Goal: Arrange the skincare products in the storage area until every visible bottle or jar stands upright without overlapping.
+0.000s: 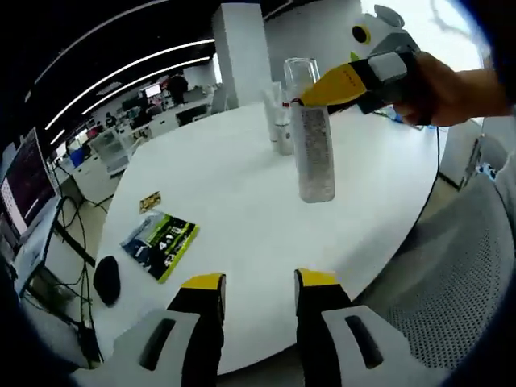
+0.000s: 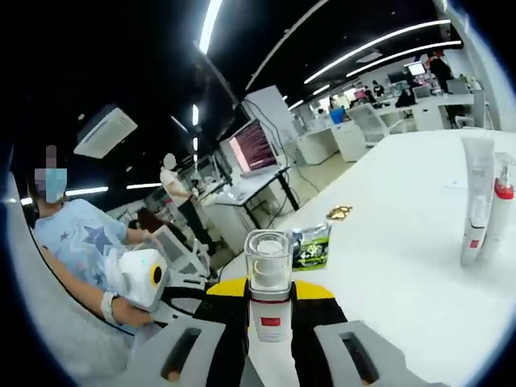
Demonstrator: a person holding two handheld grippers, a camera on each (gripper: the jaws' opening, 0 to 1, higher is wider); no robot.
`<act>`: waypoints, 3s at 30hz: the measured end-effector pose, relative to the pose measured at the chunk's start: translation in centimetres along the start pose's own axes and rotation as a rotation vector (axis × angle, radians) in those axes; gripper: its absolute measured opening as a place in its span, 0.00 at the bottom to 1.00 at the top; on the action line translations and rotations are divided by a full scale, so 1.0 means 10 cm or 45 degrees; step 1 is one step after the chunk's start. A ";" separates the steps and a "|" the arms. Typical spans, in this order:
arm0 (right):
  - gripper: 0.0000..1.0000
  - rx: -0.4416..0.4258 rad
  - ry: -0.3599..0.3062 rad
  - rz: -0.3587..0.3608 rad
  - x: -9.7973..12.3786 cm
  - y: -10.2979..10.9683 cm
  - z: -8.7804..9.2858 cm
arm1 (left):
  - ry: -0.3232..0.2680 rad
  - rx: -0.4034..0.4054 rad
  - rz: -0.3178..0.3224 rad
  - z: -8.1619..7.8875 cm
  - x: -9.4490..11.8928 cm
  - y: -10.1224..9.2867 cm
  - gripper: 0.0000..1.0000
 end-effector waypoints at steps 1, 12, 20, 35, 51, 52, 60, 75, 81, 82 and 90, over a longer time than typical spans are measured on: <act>0.11 0.000 0.007 0.011 0.01 -0.02 0.01 | -0.004 0.001 -0.005 0.00 0.00 0.01 0.24; 0.11 0.045 -0.013 0.305 0.23 -0.48 0.02 | 0.006 0.016 -0.070 0.07 0.04 0.07 0.18; 0.11 0.096 -0.089 0.454 0.32 -0.75 -0.14 | 0.037 0.053 -0.048 0.14 0.02 0.07 0.14; 0.11 0.087 -0.133 0.658 0.41 -1.28 -0.33 | 0.067 0.058 -0.028 0.24 0.00 0.05 0.12; 0.11 0.204 -0.133 0.831 0.37 -1.68 -0.41 | 0.081 0.091 -0.023 0.26 -0.02 0.07 0.12; 0.11 0.246 -0.150 0.886 0.41 -1.73 -0.43 | 0.083 0.092 -0.022 0.26 -0.02 0.07 0.12; 0.11 0.228 -0.189 0.944 0.41 -1.94 -0.44 | 0.088 0.103 -0.016 0.26 -0.03 0.06 0.12; 0.11 0.220 -0.322 0.963 0.39 -2.09 -0.40 | 0.102 0.127 0.003 0.26 -0.05 0.04 0.10; 0.11 0.207 -0.395 0.983 0.40 -2.13 -0.39 | 0.114 0.122 0.014 0.27 -0.06 0.03 0.09; 0.11 0.209 -0.397 0.991 0.39 -2.15 -0.40 | 0.117 0.120 0.016 0.27 -0.06 0.03 0.08; 0.12 0.177 -0.409 1.096 0.34 -2.20 -0.49 | 0.125 0.117 0.018 0.28 -0.06 0.02 0.07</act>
Point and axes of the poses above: the point that each gripper's makers call its tool centre point, and the gripper's own axes: x roughly backward along the fingers, y roughly to its left, z roughly out of its underside, the point moved 7 cm from there along x, roughly backward along the fingers, and after that the axes turned 10 degrees about -x, right-handed, at the moved point
